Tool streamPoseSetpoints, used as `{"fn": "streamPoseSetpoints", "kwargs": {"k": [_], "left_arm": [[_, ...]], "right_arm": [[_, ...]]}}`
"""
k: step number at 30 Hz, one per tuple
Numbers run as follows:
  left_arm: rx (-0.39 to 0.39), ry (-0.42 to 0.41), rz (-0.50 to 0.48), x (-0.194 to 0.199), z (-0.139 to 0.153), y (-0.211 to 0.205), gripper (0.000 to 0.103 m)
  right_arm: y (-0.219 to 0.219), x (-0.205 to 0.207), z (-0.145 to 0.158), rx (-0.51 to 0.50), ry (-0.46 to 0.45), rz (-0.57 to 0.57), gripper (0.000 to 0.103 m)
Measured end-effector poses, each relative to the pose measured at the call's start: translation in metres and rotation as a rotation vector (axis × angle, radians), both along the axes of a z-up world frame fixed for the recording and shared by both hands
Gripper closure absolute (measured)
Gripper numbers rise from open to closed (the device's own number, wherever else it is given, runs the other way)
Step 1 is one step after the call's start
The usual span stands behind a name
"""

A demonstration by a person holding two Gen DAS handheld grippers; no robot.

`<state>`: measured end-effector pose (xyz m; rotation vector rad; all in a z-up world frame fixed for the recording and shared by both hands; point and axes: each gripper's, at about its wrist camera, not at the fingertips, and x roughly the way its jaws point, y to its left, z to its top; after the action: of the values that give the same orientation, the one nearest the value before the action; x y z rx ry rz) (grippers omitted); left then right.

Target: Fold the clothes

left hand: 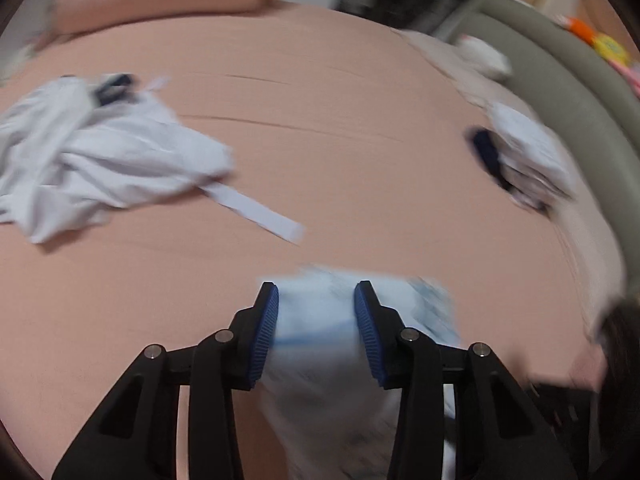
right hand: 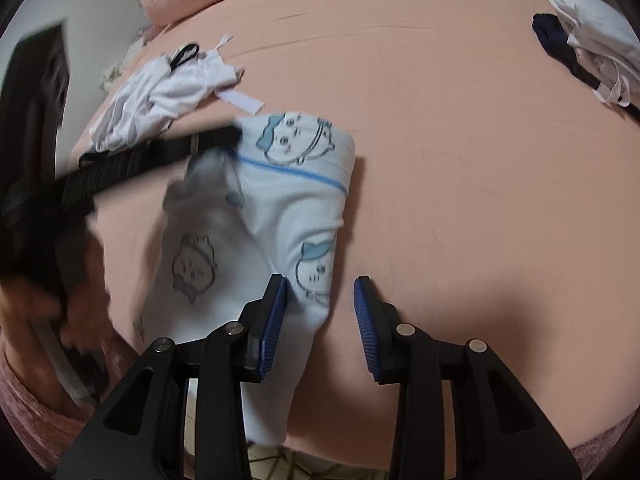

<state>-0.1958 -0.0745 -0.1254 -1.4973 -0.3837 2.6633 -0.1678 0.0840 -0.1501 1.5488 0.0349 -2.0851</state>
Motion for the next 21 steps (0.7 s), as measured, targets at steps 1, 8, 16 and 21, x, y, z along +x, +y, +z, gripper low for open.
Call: {"fn": "streamPoseSetpoints", "kwargs": {"k": [1,8,16,21], "left_arm": [[0.049,-0.014,0.012,0.000,0.000,-0.007,0.065],[0.177,-0.007,0.033,0.063,0.021,-0.012,0.065],[0.235,-0.208,0.134,0.102,-0.007,-0.023,0.064],[0.326,-0.241,0.078,0.117,-0.014,-0.021,0.064]], "right_arm": [[0.001,0.003,0.001,0.008,0.005,0.007,0.069],[0.013,-0.004,0.020,-0.091,0.032,-0.030,0.067],[0.023,0.006,0.004,-0.032,-0.009,-0.048,0.067],[0.037,0.027,0.015,-0.154,-0.109,0.012,0.063]]}}
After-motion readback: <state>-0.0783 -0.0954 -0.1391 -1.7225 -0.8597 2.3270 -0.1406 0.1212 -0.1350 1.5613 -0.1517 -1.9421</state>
